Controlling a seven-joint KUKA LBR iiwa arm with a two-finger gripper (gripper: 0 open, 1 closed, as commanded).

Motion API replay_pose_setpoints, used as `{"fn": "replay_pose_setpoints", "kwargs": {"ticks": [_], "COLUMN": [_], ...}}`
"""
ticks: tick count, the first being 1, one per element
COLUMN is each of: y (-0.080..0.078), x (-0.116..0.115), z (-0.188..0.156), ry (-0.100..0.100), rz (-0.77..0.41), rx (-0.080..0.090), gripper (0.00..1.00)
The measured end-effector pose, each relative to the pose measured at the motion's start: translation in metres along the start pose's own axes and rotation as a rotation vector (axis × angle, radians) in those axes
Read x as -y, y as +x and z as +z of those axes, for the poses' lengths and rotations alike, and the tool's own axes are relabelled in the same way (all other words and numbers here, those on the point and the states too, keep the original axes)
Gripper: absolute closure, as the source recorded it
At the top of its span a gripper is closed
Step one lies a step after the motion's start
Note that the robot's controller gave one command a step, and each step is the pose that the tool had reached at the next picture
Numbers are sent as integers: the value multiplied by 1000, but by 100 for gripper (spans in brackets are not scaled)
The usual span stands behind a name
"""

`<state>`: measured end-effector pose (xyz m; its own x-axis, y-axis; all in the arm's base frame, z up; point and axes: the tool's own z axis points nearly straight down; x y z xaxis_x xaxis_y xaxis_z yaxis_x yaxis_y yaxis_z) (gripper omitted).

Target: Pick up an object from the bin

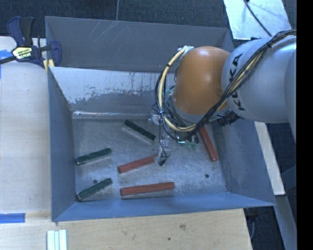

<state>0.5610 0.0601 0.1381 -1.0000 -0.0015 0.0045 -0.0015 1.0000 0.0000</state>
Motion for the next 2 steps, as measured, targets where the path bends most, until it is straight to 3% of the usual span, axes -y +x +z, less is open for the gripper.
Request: {"fn": "replay_pose_setpoints", "kwargs": {"ticks": [1, 2], "y": [10, 8], "x": [-16, -16], "z": [70, 66], "ry": [-1, -2], "rz": [20, 22], "rx": [9, 15], "gripper": [0, 100]}}
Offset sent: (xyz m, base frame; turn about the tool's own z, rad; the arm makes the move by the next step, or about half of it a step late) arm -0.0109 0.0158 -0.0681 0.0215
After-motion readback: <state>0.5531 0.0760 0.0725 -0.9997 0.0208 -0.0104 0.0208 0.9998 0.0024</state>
